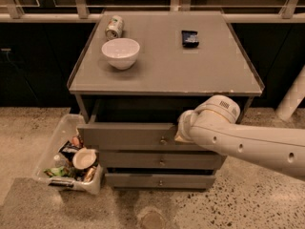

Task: Open top drawer

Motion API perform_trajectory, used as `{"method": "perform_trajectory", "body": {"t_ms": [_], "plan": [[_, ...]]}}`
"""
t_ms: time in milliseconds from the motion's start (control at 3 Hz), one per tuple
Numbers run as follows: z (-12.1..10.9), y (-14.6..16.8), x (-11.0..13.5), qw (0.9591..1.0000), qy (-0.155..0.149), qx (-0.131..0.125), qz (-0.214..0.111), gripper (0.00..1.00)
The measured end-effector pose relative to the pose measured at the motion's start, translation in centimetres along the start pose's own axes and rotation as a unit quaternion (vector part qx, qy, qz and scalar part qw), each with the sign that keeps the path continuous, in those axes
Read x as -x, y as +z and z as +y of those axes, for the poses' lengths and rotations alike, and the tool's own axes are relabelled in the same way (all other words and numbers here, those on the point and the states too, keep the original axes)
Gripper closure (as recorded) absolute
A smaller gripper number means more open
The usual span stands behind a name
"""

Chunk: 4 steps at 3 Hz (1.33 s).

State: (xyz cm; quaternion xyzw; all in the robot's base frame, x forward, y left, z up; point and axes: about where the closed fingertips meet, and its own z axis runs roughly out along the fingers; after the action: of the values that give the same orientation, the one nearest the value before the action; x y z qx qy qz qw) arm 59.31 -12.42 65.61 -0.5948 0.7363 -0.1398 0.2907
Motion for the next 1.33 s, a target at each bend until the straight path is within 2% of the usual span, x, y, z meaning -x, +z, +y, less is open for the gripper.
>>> {"method": "perform_trajectory", "body": {"t_ms": [1333], "plan": [[3.2, -1.2, -1.5, 1.0, -0.005, 0.002, -0.004, 1.0]]}}
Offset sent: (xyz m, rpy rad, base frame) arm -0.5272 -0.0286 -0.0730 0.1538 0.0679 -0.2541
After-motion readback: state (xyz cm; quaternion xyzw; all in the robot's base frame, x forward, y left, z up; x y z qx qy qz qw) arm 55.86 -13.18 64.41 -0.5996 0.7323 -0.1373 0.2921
